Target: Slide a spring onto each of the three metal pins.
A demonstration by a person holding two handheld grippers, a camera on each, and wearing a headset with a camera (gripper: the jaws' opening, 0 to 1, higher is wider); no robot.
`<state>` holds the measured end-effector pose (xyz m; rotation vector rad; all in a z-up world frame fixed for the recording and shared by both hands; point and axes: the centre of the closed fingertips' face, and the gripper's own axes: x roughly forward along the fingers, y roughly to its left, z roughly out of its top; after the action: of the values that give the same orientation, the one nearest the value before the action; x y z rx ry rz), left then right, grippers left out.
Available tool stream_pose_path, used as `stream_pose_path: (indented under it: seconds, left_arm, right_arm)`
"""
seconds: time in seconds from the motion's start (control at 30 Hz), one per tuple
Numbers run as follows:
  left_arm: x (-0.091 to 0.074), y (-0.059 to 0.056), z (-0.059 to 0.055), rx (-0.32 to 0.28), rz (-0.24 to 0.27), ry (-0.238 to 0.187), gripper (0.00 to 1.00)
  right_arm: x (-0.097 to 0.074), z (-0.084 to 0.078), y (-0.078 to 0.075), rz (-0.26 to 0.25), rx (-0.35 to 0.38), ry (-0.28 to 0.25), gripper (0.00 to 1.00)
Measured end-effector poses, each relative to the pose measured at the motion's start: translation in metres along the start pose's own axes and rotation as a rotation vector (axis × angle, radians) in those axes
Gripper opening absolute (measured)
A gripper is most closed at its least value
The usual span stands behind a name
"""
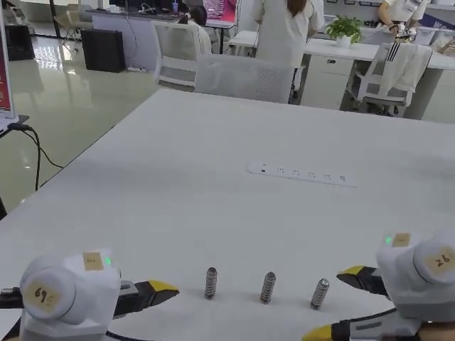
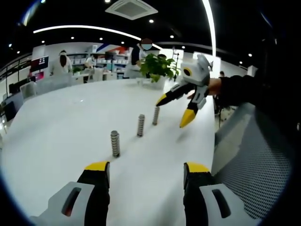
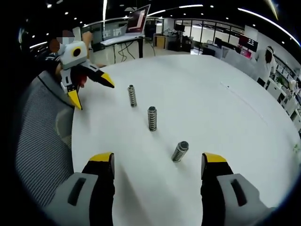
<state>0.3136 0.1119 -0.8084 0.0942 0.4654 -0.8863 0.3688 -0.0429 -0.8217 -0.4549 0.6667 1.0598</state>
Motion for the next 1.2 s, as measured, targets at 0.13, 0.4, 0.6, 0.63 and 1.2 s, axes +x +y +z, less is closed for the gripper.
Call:
stream_pose_path:
  seconds: [0.13,0.4,0.6,0.63,1.2]
  left_arm:
    - [0.000,0.001,0.000,-0.004,0.004,0.000,0.59]
    - [-0.001,0.002,-0.001,-0.010,0.011,-0.001,0.60]
    - [-0.001,0.003,0.000,-0.014,0.017,-0.010,0.61]
    - [-0.001,0.003,0.000,-0.014,0.017,-0.011,0.61]
    - [-0.002,0.004,-0.002,-0.017,0.023,-0.008,0.61]
  right_arm:
    - [-0.003,-0.006,0.005,-0.008,0.024,-0.011,0.75]
    - [-0.006,-0.007,0.007,-0.032,0.056,-0.044,0.75]
    - [-0.008,-0.006,0.009,-0.046,0.078,-0.065,0.75]
    - [-0.007,-0.007,0.011,-0.045,0.078,-0.063,0.75]
    - [-0.006,-0.011,0.016,-0.047,0.079,-0.060,0.75]
